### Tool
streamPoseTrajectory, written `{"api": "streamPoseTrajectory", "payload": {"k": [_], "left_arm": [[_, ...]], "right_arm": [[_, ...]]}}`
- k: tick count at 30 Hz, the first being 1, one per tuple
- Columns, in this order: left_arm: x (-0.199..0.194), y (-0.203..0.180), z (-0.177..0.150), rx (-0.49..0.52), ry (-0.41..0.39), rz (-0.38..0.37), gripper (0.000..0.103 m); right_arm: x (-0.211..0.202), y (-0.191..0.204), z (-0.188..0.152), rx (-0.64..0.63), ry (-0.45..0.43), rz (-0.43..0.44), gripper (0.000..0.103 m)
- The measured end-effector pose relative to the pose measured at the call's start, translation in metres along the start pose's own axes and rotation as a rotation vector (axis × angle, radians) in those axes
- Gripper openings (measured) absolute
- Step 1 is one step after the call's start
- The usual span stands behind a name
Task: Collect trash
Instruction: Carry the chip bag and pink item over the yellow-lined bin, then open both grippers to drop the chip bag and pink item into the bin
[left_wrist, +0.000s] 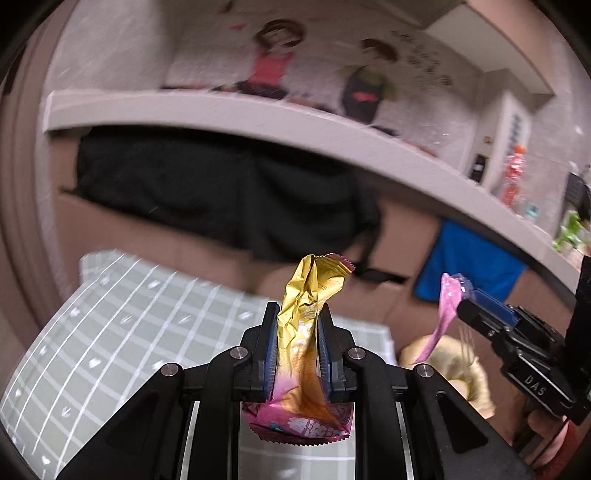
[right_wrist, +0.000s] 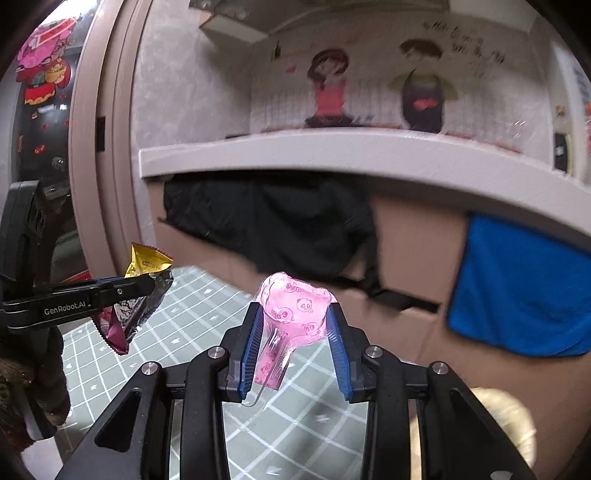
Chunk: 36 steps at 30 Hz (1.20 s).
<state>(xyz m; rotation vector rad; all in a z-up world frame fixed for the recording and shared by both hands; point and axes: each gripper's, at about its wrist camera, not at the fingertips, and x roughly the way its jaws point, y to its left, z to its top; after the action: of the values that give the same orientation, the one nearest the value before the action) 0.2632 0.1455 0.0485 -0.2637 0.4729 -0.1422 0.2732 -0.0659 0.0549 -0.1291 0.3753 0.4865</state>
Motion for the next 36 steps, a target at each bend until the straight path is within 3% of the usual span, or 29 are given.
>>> {"api": "streamPoseTrajectory", "payload": {"k": [12, 17, 26, 36], "left_arm": [[0.025, -0.16, 0.002, 0.163, -0.046, -0.22, 0.02], [0.048, -0.21, -0.012, 0.21, -0.015, -0.279, 0.02], [0.104, -0.248, -0.055, 0.224, 0.093, -0.282, 0.02], [0.151, -0.245, -0.086, 0.209, 0.197, -0.256, 0.02]], "right_arm": [[-0.101, -0.105, -0.006, 0.062, -0.123, -0.226, 0.032], [-0.127, -0.15, -0.024, 0.112, -0.128, -0.306, 0.032], [-0.12, -0.199, -0.068, 0.174, -0.034, -0.344, 0.032], [-0.08, -0.227, -0.105, 0.266, 0.06, -0.312, 0.032]]}}
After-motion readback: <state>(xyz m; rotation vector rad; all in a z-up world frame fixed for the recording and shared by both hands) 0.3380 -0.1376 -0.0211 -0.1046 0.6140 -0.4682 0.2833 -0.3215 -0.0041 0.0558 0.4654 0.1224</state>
